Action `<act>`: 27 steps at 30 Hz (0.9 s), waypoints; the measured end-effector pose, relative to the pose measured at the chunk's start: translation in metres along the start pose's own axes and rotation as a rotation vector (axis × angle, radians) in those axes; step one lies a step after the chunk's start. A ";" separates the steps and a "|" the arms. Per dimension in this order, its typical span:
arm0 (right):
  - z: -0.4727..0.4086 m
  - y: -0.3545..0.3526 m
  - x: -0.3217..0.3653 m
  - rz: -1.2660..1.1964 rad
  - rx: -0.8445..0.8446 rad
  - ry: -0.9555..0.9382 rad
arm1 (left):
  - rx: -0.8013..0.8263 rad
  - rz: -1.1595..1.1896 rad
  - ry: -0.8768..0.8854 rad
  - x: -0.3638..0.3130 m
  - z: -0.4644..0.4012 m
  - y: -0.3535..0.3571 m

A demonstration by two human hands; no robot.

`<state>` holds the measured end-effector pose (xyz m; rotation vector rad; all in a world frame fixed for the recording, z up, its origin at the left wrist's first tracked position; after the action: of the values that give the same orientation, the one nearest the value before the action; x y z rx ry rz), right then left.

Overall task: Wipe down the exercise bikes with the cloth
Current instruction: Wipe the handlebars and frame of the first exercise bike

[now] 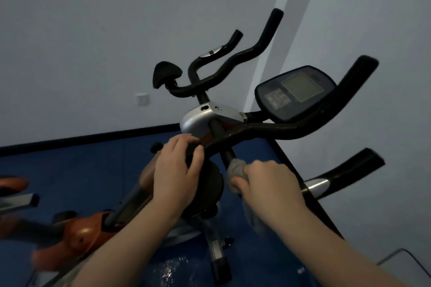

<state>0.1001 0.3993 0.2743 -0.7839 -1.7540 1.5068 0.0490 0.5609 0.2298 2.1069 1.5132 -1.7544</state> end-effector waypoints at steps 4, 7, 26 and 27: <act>-0.035 0.002 0.003 -0.162 -0.009 0.061 | -0.001 -0.004 -0.004 0.001 0.000 0.000; -0.027 0.003 0.003 -0.160 -0.031 0.021 | 0.010 0.003 -0.006 0.002 0.000 0.001; -0.080 -0.013 0.043 -0.008 0.096 -0.787 | 0.182 0.419 -0.326 0.026 0.004 0.009; -0.083 -0.020 0.035 0.000 0.094 -0.780 | 0.189 0.439 -0.333 0.027 0.004 0.010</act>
<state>0.1468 0.4724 0.3061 -0.1288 -2.1827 2.0442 0.0496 0.5711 0.2021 1.8971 0.7626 -1.9929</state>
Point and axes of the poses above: each hand's wrist, its own z-axis away from the middle knuckle, its own y-axis out of the palm, x = y × z, the point moved 6 cm from there along -z, towards the middle knuckle, and after that the axes turned 1 degree about -y, right-handed, at the moved point
